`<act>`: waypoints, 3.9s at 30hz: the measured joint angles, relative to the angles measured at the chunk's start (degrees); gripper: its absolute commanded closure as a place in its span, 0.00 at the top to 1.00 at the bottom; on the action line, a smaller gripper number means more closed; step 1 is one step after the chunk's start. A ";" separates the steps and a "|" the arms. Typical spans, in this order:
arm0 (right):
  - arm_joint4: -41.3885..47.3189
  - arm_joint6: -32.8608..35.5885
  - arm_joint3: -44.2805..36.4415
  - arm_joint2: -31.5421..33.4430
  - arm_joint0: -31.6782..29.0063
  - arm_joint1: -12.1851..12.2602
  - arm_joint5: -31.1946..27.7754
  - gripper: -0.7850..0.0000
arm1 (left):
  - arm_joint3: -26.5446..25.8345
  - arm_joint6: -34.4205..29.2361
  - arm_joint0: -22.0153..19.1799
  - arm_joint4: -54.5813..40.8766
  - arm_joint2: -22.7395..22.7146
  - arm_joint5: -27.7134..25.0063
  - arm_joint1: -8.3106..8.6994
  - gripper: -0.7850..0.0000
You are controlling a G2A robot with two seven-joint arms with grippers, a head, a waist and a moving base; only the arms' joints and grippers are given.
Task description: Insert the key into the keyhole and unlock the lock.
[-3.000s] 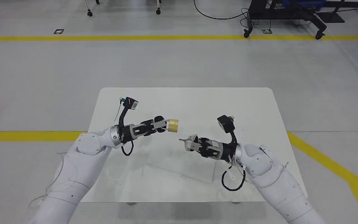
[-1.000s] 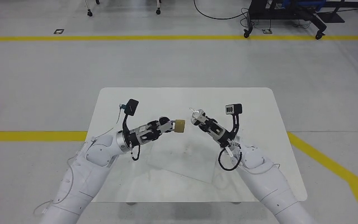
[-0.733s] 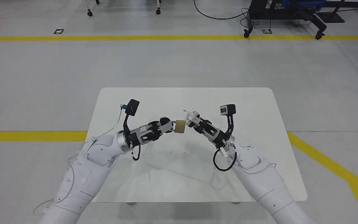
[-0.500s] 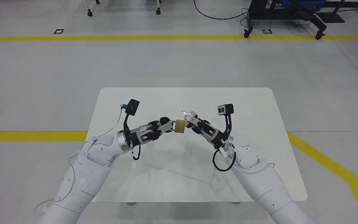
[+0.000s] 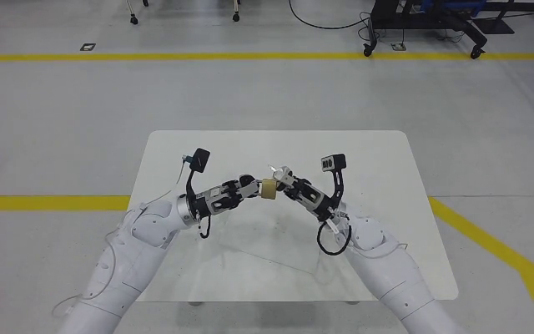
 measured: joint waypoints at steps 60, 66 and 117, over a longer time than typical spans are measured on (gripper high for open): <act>-28.39 -1.86 -23.64 11.83 -6.48 1.48 11.94 0.00 | 15.63 -24.64 -10.96 -34.86 5.30 14.53 -1.59 0.00; -51.77 -3.29 -37.61 14.94 -11.99 2.63 23.81 0.00 | 9.78 -19.18 -7.82 -25.84 2.14 16.51 -0.13 0.00; -57.48 2.33 -50.59 15.28 -16.84 2.31 29.99 0.00 | 19.46 -44.14 -10.11 -59.89 0.28 27.17 -3.12 0.00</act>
